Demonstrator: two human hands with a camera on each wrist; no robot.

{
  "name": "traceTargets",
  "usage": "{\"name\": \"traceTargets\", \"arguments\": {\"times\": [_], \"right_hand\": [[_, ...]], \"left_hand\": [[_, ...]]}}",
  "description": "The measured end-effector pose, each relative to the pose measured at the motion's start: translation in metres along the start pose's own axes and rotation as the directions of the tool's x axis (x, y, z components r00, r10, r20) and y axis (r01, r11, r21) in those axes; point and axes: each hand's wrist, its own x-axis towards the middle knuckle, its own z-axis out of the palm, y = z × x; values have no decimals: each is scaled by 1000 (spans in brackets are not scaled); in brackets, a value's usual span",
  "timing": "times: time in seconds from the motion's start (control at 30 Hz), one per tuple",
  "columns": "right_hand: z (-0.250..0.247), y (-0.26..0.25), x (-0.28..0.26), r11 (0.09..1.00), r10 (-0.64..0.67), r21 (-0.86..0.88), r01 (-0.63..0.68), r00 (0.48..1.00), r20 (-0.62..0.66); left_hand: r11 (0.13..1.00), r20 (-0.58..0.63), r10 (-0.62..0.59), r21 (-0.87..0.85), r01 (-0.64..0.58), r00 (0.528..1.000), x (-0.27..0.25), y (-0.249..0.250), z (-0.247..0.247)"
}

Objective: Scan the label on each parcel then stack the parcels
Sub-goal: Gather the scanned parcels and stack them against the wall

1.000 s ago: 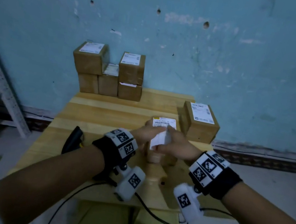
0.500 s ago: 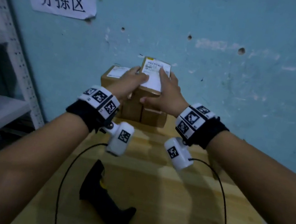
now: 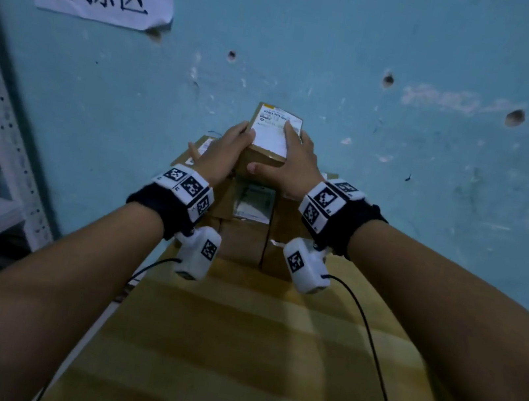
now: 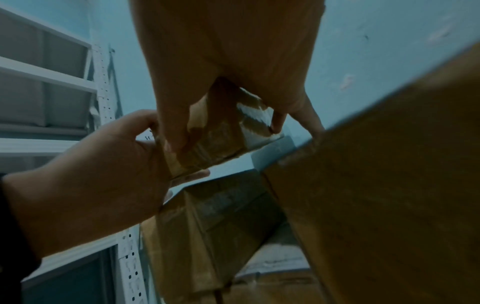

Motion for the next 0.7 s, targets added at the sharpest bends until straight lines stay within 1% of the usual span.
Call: {"name": "traceTargets", "arguments": {"times": [0.1,0.13,0.2,0.27,0.33,0.47,0.57,0.63,0.7], "right_hand": [[12,15,6,1000,16,3,-16,1000,-6],[15,18,6,1000,16,14,-16,1000,-13],[18,22,7,999,17,41,-16,1000,-23],[20,22,8,998,22,64,-21,1000,-17],[23,20,10,997,25,67,-24,1000,-7],[27,21,14,999,31,45,-31,999,-17],[24,26,14,998,40,46,-39,999,-36],[21,30,12,998,42,58,-39,998,-41],[20,31,11,997,45,59,-43,998,-35]], "left_hand": [[1000,4,-5,-28,5,1000,10,-11,3],[999,28,-2,-34,3,1000,10,-9,3],[1000,83,-3,11,2,997,4,0,0],[1000,101,-4,13,2,995,6,4,-3],[1000,124,6,-19,-3,992,9,4,-5],[994,188,-22,-98,41,982,13,2,-5],[983,180,-91,-139,117,979,18,1,-3],[981,166,-141,-112,161,976,23,-2,-1],[982,146,-152,-87,166,977,23,-3,0]]}}
